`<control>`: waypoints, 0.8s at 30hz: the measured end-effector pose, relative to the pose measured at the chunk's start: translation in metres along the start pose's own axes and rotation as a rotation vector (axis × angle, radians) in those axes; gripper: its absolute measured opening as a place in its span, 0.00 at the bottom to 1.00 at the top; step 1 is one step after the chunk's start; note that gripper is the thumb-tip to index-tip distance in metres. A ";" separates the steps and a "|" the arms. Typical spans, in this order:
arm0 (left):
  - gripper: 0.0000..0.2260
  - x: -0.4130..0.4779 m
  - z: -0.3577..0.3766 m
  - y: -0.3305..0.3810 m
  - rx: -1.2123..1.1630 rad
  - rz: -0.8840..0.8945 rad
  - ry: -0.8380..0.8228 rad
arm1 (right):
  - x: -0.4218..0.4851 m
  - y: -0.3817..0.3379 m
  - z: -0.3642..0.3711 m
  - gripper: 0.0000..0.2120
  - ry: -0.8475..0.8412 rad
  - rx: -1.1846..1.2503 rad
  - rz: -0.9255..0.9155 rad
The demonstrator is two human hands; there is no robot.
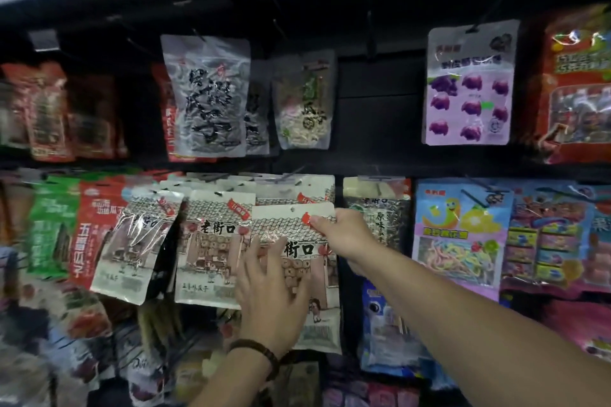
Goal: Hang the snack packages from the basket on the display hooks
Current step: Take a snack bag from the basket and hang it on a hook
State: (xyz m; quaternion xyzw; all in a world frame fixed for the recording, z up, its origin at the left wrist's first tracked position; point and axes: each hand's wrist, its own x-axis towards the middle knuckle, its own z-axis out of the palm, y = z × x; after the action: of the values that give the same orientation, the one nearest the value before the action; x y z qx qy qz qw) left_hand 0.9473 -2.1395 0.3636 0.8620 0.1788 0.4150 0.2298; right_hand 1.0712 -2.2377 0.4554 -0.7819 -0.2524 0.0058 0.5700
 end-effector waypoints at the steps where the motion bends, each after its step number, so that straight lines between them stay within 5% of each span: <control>1: 0.32 0.004 0.005 -0.004 0.000 0.005 -0.005 | 0.009 0.000 0.007 0.17 -0.006 0.019 0.005; 9: 0.49 0.027 0.030 -0.023 0.084 -0.013 -0.051 | 0.042 -0.004 0.034 0.18 0.017 0.004 -0.076; 24: 0.57 0.046 0.051 -0.016 0.091 -0.038 -0.079 | 0.052 -0.003 0.037 0.18 0.125 0.022 -0.035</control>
State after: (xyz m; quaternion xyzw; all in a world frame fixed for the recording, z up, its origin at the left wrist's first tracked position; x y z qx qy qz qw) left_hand 1.0134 -2.1158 0.3562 0.8838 0.2042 0.3676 0.2052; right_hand 1.1042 -2.1835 0.4597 -0.7698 -0.2300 -0.0501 0.5932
